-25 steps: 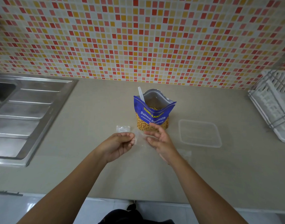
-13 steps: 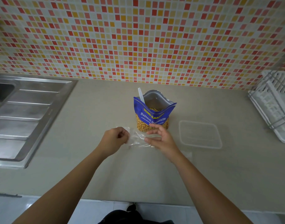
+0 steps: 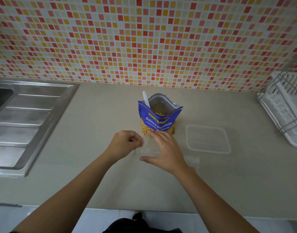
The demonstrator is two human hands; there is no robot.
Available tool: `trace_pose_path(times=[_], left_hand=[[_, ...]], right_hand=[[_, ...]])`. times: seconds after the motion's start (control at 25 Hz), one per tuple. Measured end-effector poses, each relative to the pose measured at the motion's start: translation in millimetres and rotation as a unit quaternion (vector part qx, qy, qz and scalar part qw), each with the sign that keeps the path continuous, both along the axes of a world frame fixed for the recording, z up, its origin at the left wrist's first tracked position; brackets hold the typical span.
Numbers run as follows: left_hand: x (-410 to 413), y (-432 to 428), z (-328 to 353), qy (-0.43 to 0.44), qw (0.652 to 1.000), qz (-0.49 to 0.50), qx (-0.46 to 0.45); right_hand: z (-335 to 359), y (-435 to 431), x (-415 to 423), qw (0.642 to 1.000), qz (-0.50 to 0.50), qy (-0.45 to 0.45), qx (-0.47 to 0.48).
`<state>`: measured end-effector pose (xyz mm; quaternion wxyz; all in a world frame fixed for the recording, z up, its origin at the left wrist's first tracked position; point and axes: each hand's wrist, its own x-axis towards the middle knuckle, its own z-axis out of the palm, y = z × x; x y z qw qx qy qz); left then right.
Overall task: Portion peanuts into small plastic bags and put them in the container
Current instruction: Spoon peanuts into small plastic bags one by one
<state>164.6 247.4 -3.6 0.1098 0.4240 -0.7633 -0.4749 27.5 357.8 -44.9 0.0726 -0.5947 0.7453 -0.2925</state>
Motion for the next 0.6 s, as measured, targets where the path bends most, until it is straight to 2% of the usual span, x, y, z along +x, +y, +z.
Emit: trace_pose_path(times=[0.16, 0.32, 0.44, 0.6], left_hand=[[-7.8, 2.4, 0.9, -0.028, 0.998, -0.037, -0.031], [-11.8, 3.2, 0.8, -0.054, 0.996, -0.033, -0.056], [-13.6, 2.8, 0.0, -0.065, 0.996, -0.025, -0.052], [-13.3, 2.6, 3.3, -0.062, 0.996, -0.038, -0.047]], right_hand=[[-4.2, -2.5, 0.5, 0.998, -0.037, 0.032, -0.026], [-5.0, -0.4, 2.6, 0.998, -0.045, 0.015, -0.041], [-2.2, 1.3, 3.2, 0.998, -0.029, -0.007, -0.047], [-1.6, 2.3, 2.8, 0.998, -0.034, 0.011, -0.059]])
